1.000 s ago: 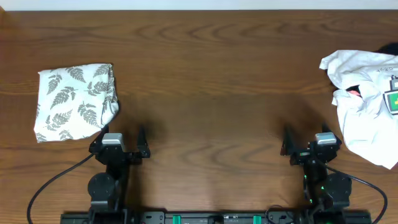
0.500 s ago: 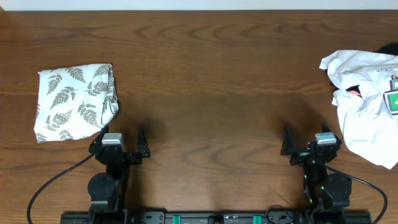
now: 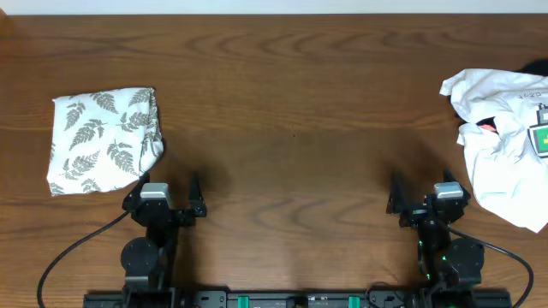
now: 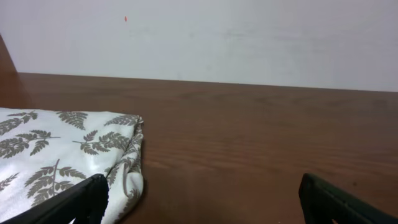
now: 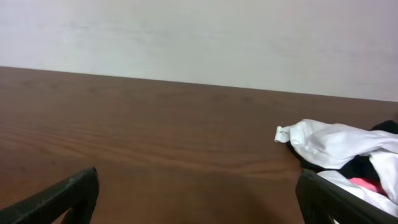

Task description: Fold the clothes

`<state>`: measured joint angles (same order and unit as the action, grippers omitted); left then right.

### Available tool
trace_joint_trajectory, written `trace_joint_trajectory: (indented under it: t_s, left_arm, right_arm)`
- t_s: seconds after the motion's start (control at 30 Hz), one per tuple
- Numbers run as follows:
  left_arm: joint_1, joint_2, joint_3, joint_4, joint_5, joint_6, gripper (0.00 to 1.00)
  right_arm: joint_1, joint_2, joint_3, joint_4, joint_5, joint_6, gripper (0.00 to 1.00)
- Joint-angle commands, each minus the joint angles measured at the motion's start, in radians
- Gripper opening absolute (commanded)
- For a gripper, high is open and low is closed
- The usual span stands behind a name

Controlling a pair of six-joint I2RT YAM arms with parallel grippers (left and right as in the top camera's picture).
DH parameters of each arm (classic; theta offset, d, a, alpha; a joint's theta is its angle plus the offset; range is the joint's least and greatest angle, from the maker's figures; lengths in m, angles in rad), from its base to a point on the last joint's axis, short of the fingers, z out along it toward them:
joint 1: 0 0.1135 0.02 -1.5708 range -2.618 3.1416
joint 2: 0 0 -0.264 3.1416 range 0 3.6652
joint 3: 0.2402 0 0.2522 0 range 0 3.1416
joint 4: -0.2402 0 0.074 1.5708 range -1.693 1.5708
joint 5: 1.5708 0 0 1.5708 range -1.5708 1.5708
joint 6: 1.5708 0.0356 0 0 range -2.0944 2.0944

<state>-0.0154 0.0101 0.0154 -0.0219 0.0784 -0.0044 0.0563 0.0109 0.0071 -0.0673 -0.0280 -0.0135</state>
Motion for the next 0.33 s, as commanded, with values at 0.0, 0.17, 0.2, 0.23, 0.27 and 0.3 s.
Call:
trace_joint_trajectory:
  t_s: [0.0, 0.17, 0.2, 0.23, 0.27, 0.3]
  left_arm:
    - [-0.002, -0.006, -0.011, -0.041, 0.018, -0.016, 0.98]
    - [-0.002, -0.006, -0.011, -0.041, 0.018, -0.016, 0.98]
    - [-0.002, -0.006, -0.011, -0.041, 0.018, -0.016, 0.98]
    - [-0.002, -0.006, -0.011, -0.041, 0.018, -0.016, 0.98]
    - [-0.002, -0.006, -0.011, -0.041, 0.018, -0.016, 0.98]
    - [-0.002, -0.006, -0.011, -0.041, 0.018, -0.016, 0.98]
  right_arm:
    - [0.009, -0.006, -0.002, -0.005, 0.005, -0.018, 0.99]
    - [0.009, -0.006, -0.002, -0.005, 0.005, -0.018, 0.99]
    - [0.009, -0.006, -0.002, -0.004, 0.005, -0.018, 0.99]
    - [0.009, -0.006, -0.002, -0.005, 0.005, -0.018, 0.99]
    - [0.009, -0.006, -0.002, -0.005, 0.005, -0.018, 0.99]
    - [0.009, -0.006, -0.002, -0.005, 0.005, -0.018, 0.99]
